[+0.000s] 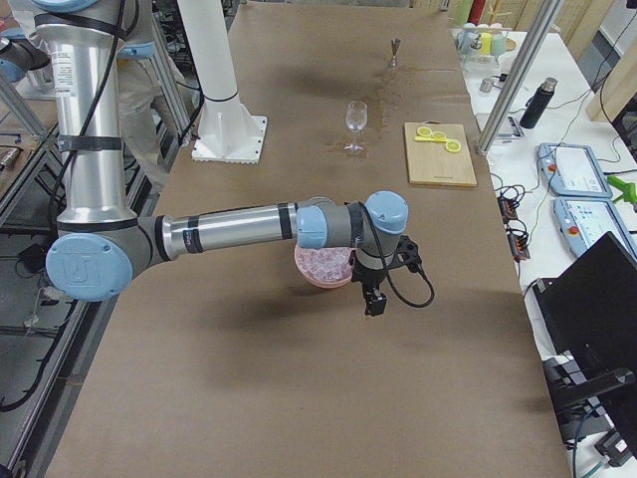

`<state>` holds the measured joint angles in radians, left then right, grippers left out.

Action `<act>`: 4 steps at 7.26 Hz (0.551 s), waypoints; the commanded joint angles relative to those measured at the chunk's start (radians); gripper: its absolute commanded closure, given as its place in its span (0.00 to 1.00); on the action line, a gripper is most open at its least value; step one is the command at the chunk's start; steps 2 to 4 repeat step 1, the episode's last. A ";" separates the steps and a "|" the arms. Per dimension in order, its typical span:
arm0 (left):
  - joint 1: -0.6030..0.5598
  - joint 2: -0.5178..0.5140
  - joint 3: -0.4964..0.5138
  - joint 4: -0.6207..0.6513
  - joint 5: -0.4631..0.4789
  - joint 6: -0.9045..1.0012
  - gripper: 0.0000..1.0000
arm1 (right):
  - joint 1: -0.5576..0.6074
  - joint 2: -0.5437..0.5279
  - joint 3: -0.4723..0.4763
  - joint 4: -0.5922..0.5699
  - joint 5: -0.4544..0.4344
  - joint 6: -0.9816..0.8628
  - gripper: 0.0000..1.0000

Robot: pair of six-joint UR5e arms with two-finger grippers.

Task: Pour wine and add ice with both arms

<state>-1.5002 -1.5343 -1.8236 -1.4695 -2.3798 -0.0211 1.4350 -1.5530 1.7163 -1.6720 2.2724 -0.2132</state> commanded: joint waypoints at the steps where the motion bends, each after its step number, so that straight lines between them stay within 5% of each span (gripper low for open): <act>1: 0.000 -0.007 -0.012 -0.002 -0.002 0.001 0.02 | -0.001 -0.001 -0.003 0.000 0.001 -0.002 0.00; 4: 0.000 -0.007 -0.012 -0.002 -0.002 0.001 0.02 | -0.001 -0.001 -0.003 0.000 0.001 -0.002 0.00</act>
